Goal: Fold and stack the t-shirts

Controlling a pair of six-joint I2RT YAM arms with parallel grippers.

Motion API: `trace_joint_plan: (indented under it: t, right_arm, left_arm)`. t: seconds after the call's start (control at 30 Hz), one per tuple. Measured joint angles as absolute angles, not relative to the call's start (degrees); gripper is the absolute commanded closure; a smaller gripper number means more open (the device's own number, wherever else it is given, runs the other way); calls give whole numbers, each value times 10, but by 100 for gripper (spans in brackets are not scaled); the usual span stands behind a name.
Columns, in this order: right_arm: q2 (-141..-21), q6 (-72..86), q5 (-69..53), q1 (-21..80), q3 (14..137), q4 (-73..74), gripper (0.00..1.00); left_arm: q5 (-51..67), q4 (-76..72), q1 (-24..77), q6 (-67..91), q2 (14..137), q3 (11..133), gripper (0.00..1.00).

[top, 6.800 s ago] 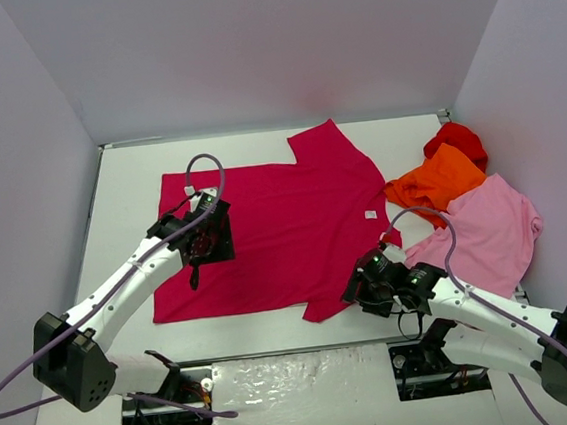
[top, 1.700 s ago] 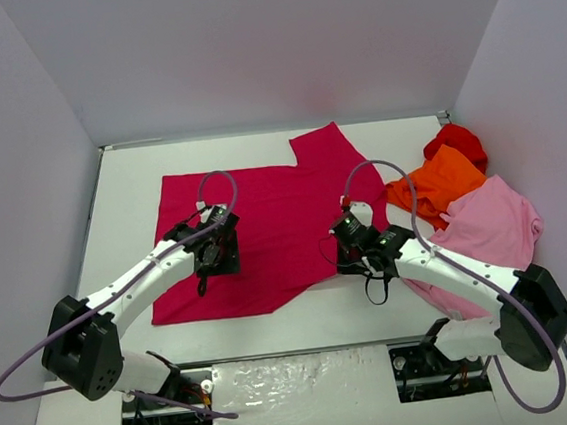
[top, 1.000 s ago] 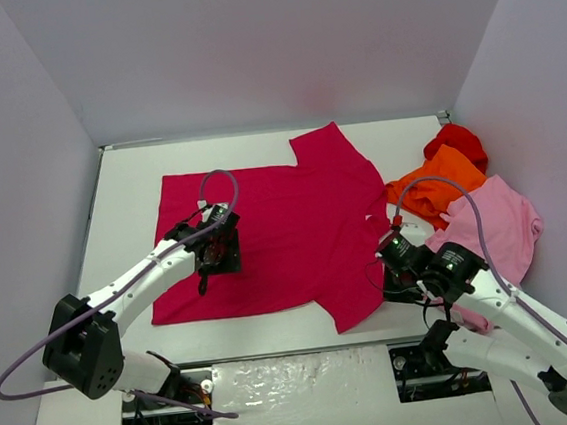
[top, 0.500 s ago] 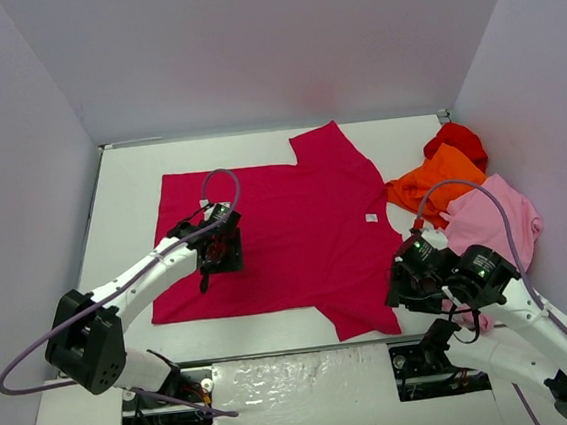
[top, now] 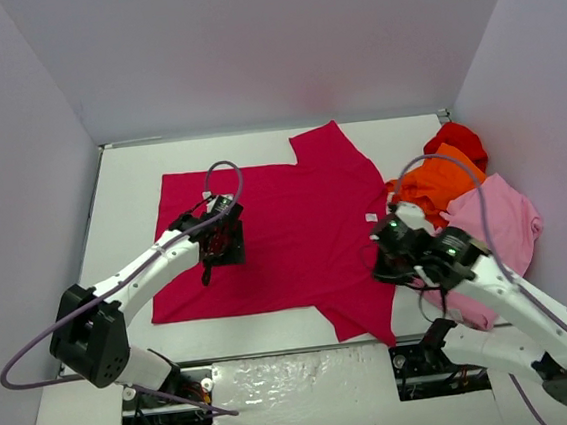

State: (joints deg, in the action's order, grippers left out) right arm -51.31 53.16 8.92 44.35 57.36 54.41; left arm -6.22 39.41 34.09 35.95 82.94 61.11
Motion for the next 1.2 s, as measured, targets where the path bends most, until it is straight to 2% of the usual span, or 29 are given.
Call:
trace_joint_plan:
  t: [0.1, 0.17, 0.27, 0.4, 0.5, 0.77, 1.2]
  right_arm:
    - [-597, 523, 73, 473, 514, 436, 100]
    - [-640, 525, 69, 516, 491, 396, 100]
    - [-680, 539, 73, 597, 483, 360, 100]
    - [-713, 569, 76, 688, 479, 325, 100]
    - [-729, 596, 81, 729, 465, 311, 100]
    - [-741, 657, 82, 784, 396, 304, 100]
    - [-760, 681, 132, 782, 376, 316, 100]
  left_arm:
    - [-62, 402, 341, 356, 826, 626, 70]
    - [-63, 410, 342, 355, 819, 628, 67]
    - [-66, 424, 344, 357, 802, 627, 55]
    - [-71, 435, 345, 363, 778, 623, 20]
    - [-73, 441, 345, 370, 765, 619, 8]
    - [-74, 444, 345, 373, 757, 613, 7]
    - [-73, 446, 345, 373, 757, 606, 7]
